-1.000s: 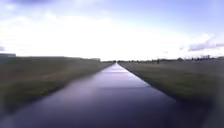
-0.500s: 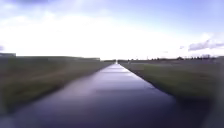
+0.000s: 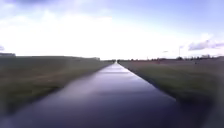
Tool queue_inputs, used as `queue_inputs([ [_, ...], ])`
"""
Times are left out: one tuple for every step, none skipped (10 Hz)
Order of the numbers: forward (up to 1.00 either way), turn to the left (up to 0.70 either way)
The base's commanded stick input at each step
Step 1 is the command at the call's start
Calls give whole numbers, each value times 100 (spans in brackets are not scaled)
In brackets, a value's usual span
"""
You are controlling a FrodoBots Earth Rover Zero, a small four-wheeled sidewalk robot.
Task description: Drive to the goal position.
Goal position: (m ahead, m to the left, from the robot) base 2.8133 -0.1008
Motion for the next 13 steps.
queue_inputs([
  [45,0],
  [45,0],
  [45,0],
  [45,0],
  [45,0],
  [45,0],
  [45,0],
  [45,0],
  [45,0],
  [45,0],
  [45,0],
  [45,0],
  [45,0],
])
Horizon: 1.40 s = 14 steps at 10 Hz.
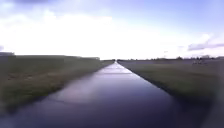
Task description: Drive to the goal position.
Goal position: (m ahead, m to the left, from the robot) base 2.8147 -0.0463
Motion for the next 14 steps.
queue_inputs([
  [45,0],
  [45,0],
  [45,0],
  [45,0],
  [45,0],
  [45,0],
  [45,0],
  [45,0],
  [45,0],
  [45,0],
  [45,0],
  [45,0],
  [45,0],
  [45,0],
])
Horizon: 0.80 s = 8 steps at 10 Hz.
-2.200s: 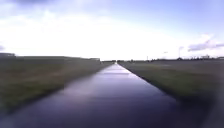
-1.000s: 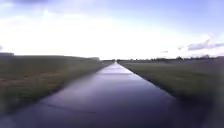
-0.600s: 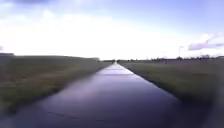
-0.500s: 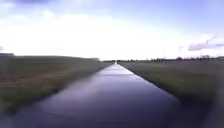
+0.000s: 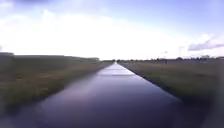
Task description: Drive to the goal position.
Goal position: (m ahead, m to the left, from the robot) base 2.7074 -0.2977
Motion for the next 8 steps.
queue_inputs([
  [45,0],
  [45,0],
  [45,0],
  [45,0],
  [45,0],
  [45,0],
  [45,0],
  [45,0],
])
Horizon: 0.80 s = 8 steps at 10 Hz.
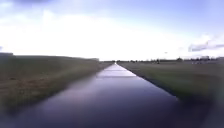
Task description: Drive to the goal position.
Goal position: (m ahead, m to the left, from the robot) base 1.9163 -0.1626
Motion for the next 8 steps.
queue_inputs([
  [45,0],
  [45,0],
  [45,0],
  [45,0],
  [45,0],
  [45,0],
  [45,0],
  [45,0],
])
